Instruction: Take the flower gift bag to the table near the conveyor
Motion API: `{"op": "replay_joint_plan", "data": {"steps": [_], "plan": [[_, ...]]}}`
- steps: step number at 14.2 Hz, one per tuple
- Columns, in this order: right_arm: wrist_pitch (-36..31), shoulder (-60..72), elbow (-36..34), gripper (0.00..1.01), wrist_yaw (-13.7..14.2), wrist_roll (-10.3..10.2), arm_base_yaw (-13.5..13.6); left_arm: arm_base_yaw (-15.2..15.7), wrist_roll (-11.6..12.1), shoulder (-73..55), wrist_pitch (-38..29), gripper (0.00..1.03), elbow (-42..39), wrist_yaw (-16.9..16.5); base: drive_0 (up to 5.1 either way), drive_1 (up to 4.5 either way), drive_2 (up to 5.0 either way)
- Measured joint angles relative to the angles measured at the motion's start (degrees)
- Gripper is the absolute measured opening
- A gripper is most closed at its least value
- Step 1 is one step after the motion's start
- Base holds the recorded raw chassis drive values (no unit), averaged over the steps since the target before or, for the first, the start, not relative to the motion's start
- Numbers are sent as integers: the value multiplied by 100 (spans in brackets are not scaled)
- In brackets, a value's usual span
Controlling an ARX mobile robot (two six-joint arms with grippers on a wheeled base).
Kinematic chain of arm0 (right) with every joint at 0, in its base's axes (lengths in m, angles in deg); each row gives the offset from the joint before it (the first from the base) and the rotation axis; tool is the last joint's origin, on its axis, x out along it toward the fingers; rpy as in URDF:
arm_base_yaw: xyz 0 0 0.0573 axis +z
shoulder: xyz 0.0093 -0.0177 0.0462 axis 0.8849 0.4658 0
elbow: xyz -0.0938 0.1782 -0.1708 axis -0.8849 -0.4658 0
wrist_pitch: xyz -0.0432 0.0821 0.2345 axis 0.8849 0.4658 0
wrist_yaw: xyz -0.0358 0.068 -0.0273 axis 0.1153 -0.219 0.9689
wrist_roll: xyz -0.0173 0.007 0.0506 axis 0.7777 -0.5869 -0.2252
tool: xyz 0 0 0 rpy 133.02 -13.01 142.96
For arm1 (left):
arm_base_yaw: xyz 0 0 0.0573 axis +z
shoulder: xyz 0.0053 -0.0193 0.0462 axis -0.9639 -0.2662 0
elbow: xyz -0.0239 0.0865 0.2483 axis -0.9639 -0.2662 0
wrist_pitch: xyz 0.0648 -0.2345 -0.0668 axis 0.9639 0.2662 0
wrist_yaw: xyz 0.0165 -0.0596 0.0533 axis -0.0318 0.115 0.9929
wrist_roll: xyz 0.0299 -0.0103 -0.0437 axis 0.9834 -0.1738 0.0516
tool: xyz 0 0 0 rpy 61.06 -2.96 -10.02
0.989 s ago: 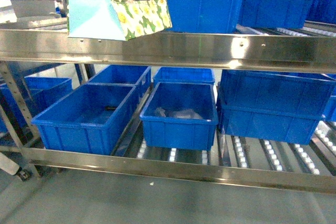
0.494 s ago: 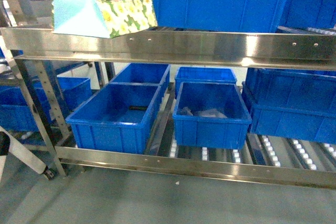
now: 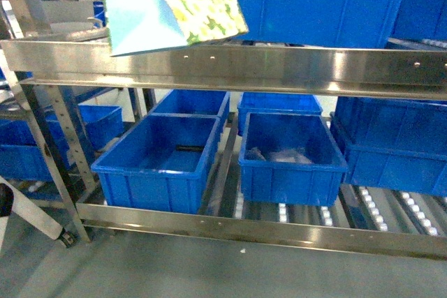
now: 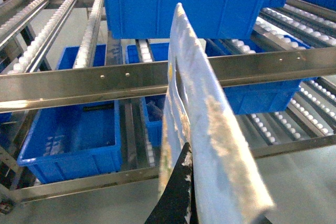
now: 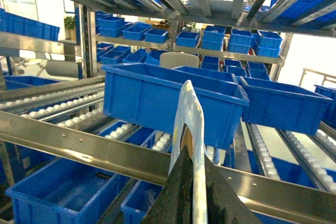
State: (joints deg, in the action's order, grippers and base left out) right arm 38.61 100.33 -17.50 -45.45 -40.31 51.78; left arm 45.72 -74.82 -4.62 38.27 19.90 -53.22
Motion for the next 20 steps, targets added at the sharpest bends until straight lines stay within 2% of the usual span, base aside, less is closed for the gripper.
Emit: {"op": "replay_joint_plan", "data": {"steps": [20], "plan": [[0, 2, 0, 2, -9, 0, 31, 13, 2, 0, 13, 2, 0, 35, -455, 405, 30]]}}
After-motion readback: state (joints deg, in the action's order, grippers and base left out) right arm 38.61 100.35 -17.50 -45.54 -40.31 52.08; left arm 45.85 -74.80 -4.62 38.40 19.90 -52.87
